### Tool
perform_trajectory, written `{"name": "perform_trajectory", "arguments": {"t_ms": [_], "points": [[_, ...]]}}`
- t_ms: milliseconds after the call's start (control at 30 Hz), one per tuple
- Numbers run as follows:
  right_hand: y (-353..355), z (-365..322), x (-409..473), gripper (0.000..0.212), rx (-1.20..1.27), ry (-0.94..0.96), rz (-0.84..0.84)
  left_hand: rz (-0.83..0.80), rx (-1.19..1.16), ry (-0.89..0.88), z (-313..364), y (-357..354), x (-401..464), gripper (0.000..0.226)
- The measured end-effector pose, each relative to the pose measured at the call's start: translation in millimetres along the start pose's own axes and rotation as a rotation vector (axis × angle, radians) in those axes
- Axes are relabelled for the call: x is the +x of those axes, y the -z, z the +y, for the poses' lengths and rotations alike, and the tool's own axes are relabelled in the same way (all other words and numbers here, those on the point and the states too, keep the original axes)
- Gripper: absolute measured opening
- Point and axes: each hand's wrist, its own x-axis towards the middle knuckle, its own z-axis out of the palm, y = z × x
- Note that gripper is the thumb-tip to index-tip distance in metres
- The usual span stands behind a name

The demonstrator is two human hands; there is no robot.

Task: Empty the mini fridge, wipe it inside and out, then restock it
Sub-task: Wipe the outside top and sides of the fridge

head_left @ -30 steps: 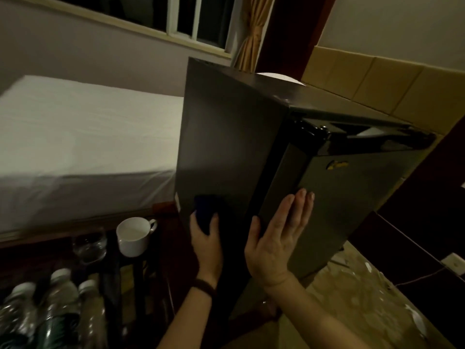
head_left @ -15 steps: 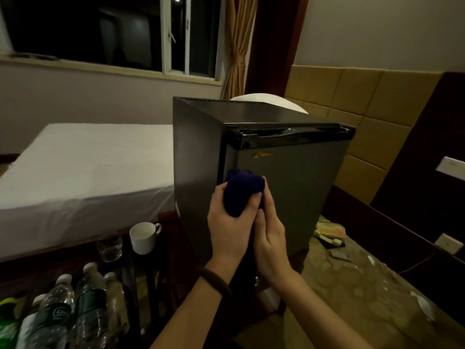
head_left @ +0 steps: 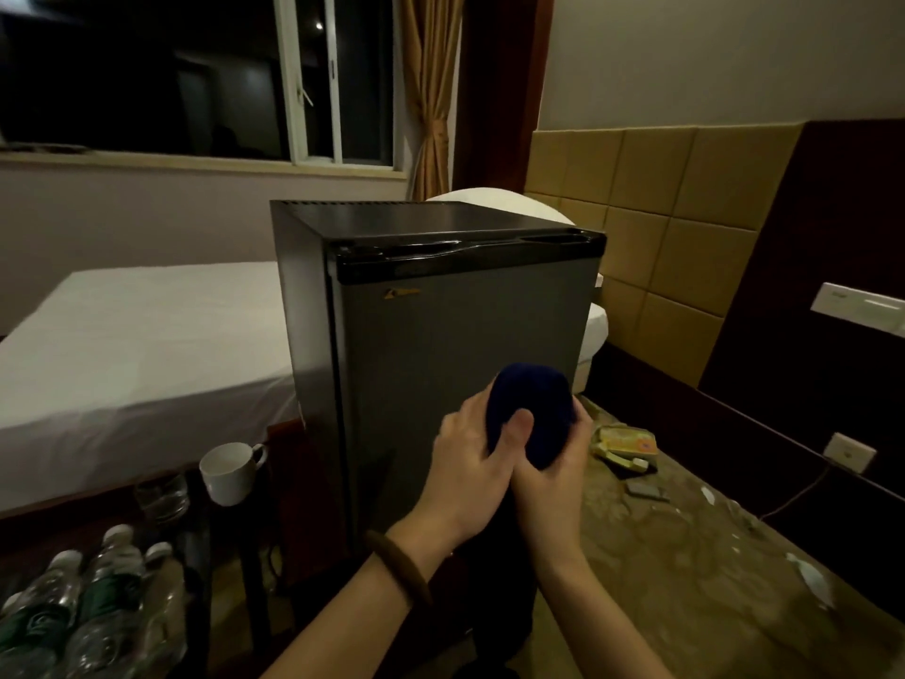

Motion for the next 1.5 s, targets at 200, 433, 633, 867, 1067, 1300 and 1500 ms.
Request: {"name": "perform_trajectory", "arguments": {"t_ms": [200,433,633,867,1067,1300,1500], "points": [[26,41,81,0.042,0.169,-0.207,0.221,0.064,0.345,-0.031,-6,-28,71,0.062],[99,90,207,0.045,0.038,-0.288,0.320,0.307,0.127,-0.055,-17,-80,161,0.021],[147,61,285,0.028,0.002,-0.275,0.162,0.292,0.055,-0.103,32,-122,230,0.022],[158,2,362,0.025,-0.004,-0.285,-0.062,0.328,-0.038,-0.010,107,-141,302,0.022],[143,-17,416,0.025,0.022,-0.282,-0.186,0.270,0.354,-0.098,141,-133,354,0.031],[114,1,518,0.020,0.079,-0.283,-0.426,0.535,0.240,0.066,139,-154,424,0.030],[89,36,593,0.016,0.053,-0.281,-0.761,0.792,0.230,0.234,109,-166,482,0.036]]}}
